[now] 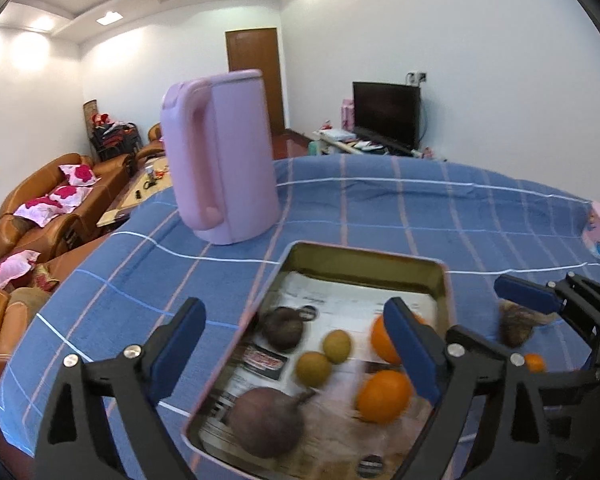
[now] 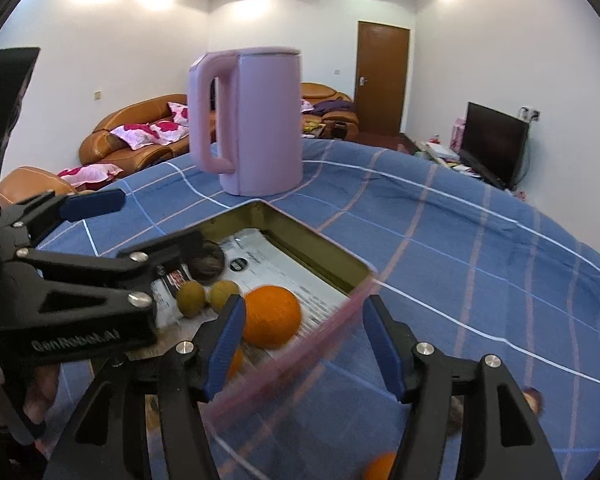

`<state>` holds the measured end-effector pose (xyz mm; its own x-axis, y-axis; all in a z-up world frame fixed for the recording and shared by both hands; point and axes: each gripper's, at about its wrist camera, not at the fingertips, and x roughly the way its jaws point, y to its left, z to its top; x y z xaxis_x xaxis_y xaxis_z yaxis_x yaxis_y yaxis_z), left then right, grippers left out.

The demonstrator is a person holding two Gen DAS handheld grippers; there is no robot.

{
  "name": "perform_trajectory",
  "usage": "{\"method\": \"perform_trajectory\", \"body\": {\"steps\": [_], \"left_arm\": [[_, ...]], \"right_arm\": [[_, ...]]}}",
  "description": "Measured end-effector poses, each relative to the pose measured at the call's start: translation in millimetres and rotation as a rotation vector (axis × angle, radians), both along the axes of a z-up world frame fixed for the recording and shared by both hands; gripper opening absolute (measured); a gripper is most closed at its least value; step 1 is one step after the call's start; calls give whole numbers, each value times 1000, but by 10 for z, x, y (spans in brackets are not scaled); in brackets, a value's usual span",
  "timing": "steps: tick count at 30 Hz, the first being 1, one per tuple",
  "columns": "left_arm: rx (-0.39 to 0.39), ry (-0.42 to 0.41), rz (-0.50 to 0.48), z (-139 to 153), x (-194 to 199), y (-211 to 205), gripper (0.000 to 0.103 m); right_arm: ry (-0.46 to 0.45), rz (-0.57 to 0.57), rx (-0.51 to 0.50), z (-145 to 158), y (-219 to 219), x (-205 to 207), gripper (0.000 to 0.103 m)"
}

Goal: Organize fruits
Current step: 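Move both open tools back to the remaining items on the table, then close the left tool on the small orange while the right tool closes on a brown striped cylinder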

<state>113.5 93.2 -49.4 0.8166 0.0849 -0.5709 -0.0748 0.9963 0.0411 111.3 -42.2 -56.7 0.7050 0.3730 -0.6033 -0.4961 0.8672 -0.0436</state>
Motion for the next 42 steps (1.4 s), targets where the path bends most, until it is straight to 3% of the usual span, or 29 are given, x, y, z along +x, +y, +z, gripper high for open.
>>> {"method": "perform_trajectory", "body": {"steps": [6,13,23,26,32,34,36,42], "left_arm": [[-23,-12,-53,14,-167,-324,93],[-15,7,-138,-53,-277,-842,93],[9,100,-241,-335,-236,-1426,92],[-1,135,-257,-392,-198,-1474,86],[-41,225,-304,-533,-97,-1547,64],[-61,237,-323,-548,-82,-1551,45],[-61,236,-339,-546,-91,-1575,34],[-64,198,-319,-466,-62,-1519,34]], "right_arm": [[-12,-131,22,90,-717,-175,63],[-13,-291,-19,30,-1398,-248,63],[-2,-327,11,-40,-1687,-374,63],[0,-327,16,-47,-1730,-360,63],[0,-326,19,-55,-1705,-275,63],[2,-320,15,-62,-1671,-244,63],[3,-314,11,-67,-1634,-208,63],[6,-303,1,-76,-1550,-107,63]]}}
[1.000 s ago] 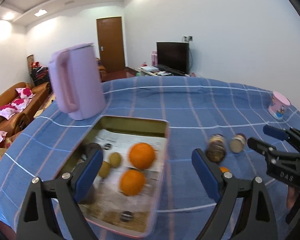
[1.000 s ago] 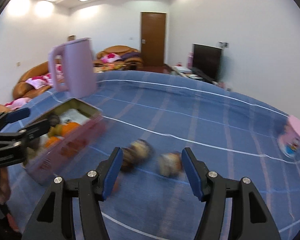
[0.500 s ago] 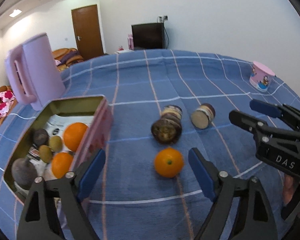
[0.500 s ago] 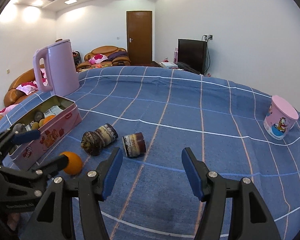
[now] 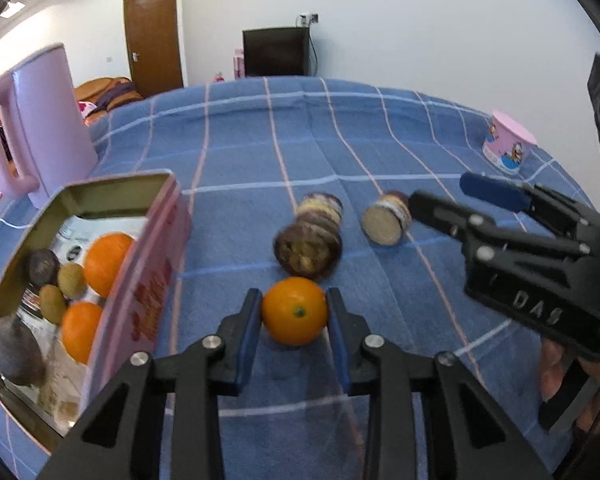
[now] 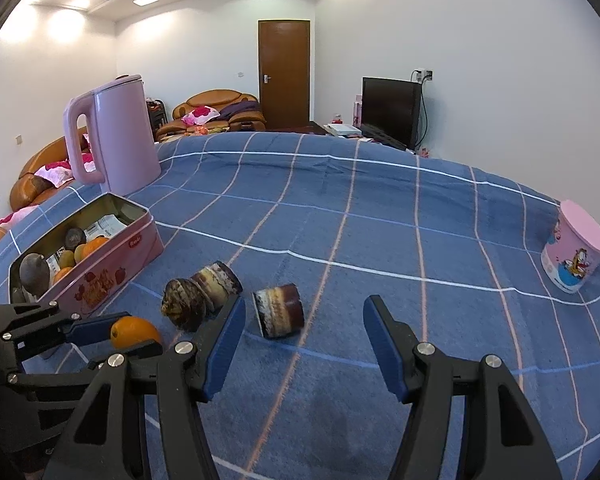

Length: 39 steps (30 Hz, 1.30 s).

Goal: Organize fruits
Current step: 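Close the left tool on the small orange while the right tool closes on a brown striped cylinder, then lift the small orange in the left tool while the right tool lifts the striped cylinder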

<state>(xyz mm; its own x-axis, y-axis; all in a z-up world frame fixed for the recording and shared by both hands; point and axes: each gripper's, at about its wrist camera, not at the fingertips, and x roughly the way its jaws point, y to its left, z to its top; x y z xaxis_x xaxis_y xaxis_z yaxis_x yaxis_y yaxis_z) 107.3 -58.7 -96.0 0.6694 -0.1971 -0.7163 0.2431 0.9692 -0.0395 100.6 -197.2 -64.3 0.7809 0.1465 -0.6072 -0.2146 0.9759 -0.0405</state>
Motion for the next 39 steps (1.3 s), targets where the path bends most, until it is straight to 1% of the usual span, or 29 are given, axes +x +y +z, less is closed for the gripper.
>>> {"method": "perform_trajectory", "body": {"steps": [5,9,11,13,17,18,19,21,25,30,39], "left_arm": [[16,-86,53,143,69,88,34],[27,-100,89,121,168,133,34],[30,-98,99,95,207,133,34],[30,-93,105,72,226,141,34],[17,-90,102,72,245,140,34],[17,-88,101,68,245,136,34],[15,-88,102,67,248,134,34],[8,-90,100,69,248,133,34],[4,-82,95,58,259,134,34],[2,-115,101,93,209,135,34],[-3,-139,109,116,170,154,34]], "right_arm": [[27,10,-13,-41,72,129,63],[70,12,-26,-97,113,235,63],[88,18,-39,-123,143,267,60],[117,23,-40,-162,153,311,54],[147,34,-23,-207,150,359,51],[160,43,-23,-224,159,374,48],[167,45,-24,-234,166,385,42],[177,55,-19,-247,170,393,36],[166,60,-18,-232,177,365,35],[127,69,-19,-181,193,294,35],[78,86,-3,-115,212,198,35]]}}
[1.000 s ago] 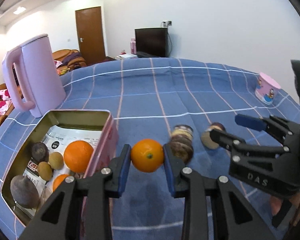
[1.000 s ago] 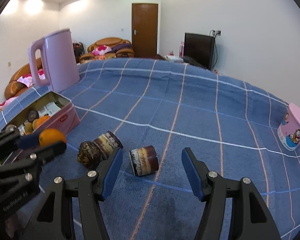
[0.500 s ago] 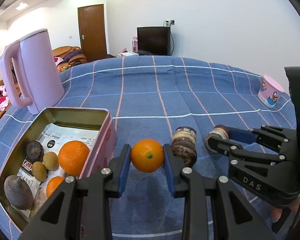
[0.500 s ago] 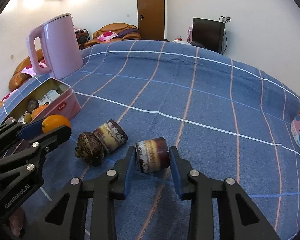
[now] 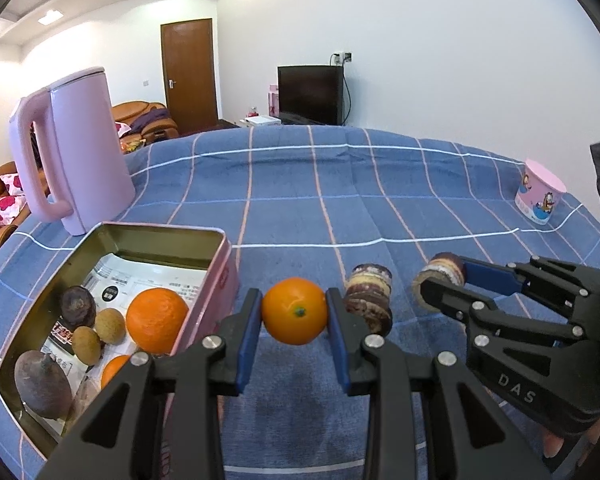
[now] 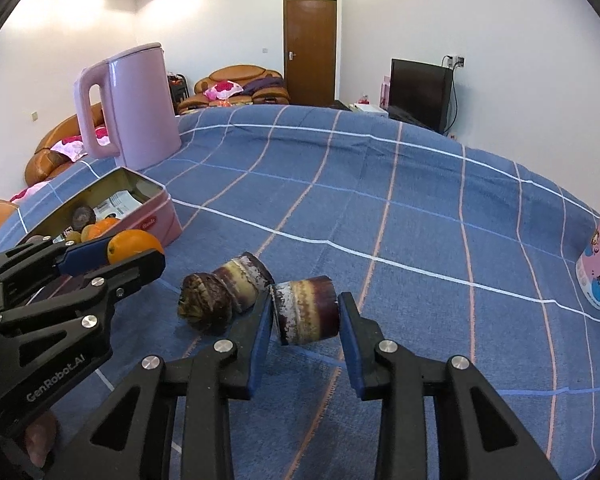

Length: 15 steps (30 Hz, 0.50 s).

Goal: Organize fruits
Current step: 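Lift the small orange in the left tool while the right tool lifts the striped cylinder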

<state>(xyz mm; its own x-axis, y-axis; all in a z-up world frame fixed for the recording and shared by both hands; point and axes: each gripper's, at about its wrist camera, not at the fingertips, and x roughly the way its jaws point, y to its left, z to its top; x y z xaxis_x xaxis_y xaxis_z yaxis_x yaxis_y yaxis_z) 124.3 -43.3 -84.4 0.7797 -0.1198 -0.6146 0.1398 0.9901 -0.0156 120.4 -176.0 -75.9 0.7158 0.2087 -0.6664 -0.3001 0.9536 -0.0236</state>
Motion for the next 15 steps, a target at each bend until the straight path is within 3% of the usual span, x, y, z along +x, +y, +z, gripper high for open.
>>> {"method": "perform_trajectory", "body": {"steps": [15], "left_arm": [[1,-42,11,48,-62,27,34]], "right_arm": [[-101,-14,34,118,-22,-167,35]]}}
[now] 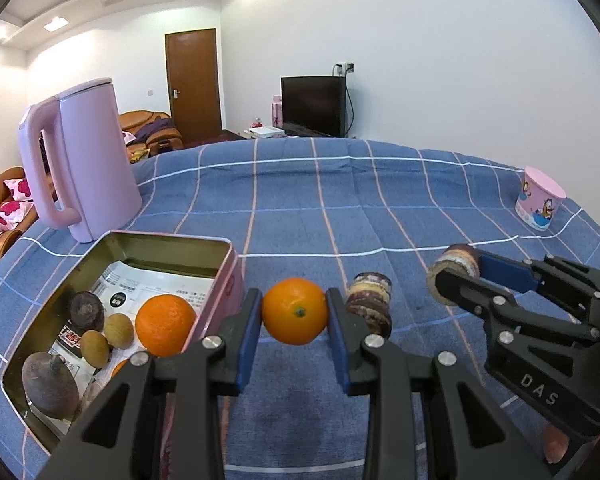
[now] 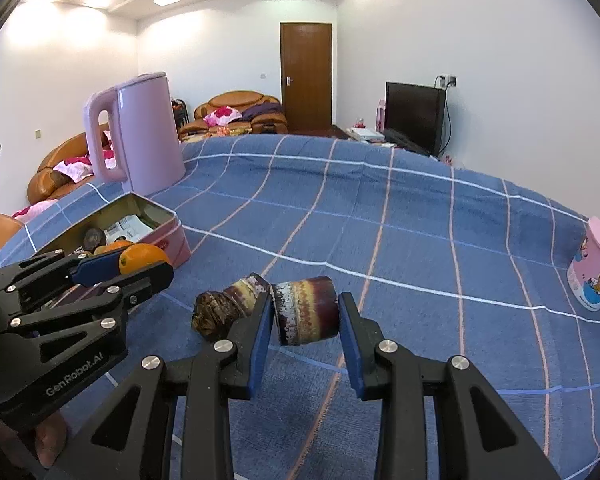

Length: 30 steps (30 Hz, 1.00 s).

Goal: Organize fruits
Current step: 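Lift the small orange in the left tool while the right tool lifts the striped cylinder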

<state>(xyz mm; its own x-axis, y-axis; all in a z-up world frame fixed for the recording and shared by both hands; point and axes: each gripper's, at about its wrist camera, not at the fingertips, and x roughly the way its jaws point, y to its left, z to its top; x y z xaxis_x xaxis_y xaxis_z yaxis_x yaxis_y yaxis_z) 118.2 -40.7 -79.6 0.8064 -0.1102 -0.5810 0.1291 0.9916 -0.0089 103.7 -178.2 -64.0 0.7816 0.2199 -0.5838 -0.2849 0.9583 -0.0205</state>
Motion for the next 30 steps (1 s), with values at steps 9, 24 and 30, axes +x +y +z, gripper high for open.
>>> {"method": "perform_trajectory", "body": {"steps": [9,24,30], "left_arm": [[0,-21,9,18,-28,3,34],[7,-65,18,53,-99,20,34],[6,-84,24,71,-130,37,34]], "right_arm": [[-54,-8,6,46,-10,-83,35],[-126,-24,21,117,-36,-206,35],[-145,-29,31,134,-66,-260,35]]}}
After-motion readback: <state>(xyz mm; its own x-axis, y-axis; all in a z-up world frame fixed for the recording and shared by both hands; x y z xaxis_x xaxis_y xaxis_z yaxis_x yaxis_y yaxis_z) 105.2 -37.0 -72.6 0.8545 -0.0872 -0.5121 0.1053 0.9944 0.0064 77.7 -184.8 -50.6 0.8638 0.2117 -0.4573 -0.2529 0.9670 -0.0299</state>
